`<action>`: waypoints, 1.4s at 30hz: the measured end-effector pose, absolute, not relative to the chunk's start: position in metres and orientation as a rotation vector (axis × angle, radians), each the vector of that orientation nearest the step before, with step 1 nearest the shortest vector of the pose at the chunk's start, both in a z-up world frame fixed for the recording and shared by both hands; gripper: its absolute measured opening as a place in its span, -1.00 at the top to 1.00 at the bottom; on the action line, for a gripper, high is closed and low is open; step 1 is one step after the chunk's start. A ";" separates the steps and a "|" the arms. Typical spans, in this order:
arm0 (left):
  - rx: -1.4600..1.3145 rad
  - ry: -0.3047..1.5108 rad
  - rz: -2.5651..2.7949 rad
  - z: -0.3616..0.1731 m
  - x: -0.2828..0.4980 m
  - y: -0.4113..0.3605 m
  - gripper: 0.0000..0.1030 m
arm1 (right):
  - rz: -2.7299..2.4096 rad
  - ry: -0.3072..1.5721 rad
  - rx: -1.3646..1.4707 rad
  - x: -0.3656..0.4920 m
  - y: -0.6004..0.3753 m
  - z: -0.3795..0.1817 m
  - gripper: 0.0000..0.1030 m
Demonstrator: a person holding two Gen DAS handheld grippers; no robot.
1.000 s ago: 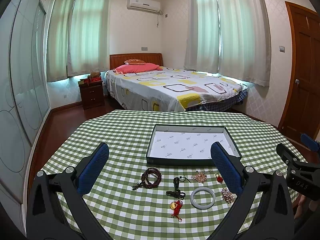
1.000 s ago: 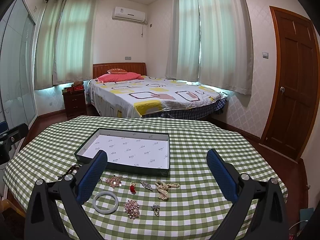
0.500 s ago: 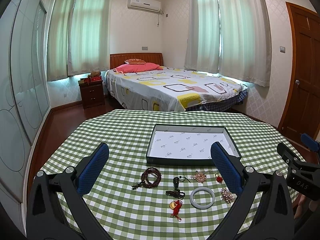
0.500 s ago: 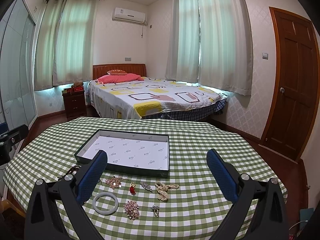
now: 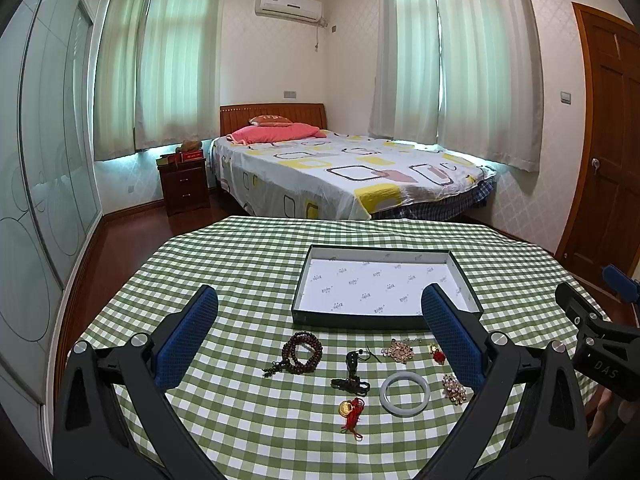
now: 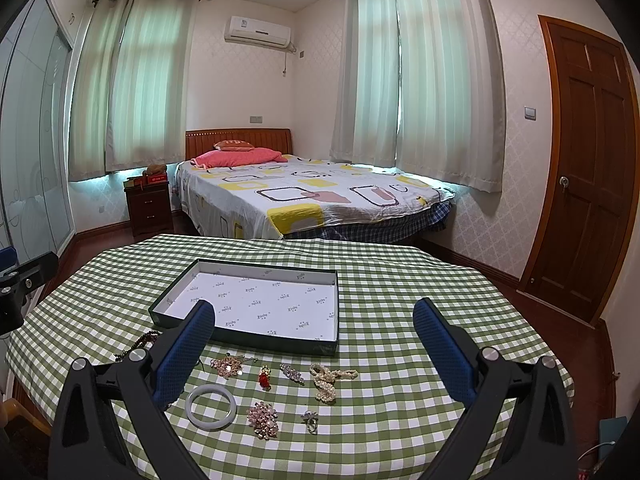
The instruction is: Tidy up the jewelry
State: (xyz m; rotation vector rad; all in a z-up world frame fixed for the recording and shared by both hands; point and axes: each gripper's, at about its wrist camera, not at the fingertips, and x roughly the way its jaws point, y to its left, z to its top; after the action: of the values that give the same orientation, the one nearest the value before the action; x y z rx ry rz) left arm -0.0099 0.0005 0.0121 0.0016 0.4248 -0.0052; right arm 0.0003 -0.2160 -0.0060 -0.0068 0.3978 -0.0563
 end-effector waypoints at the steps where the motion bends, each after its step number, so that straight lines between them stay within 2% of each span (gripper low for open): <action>1: 0.002 0.424 -0.005 0.012 -0.010 0.000 -0.92 | -0.056 0.398 -0.007 0.001 -0.216 -0.006 -0.89; 30: 0.001 0.430 -0.007 0.007 -0.012 0.001 -0.92 | -0.053 0.395 -0.010 0.002 -0.215 -0.010 -0.89; 42: 0.000 0.463 -0.017 -0.015 0.000 0.001 -0.92 | -0.034 0.399 -0.015 0.005 -0.216 -0.026 -0.89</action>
State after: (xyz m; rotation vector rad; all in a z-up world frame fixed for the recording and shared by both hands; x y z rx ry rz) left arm 0.0002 0.0012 -0.0151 -0.0005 0.4635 -0.0175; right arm 0.0052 -0.2164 -0.0258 -0.0152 0.3990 -0.0338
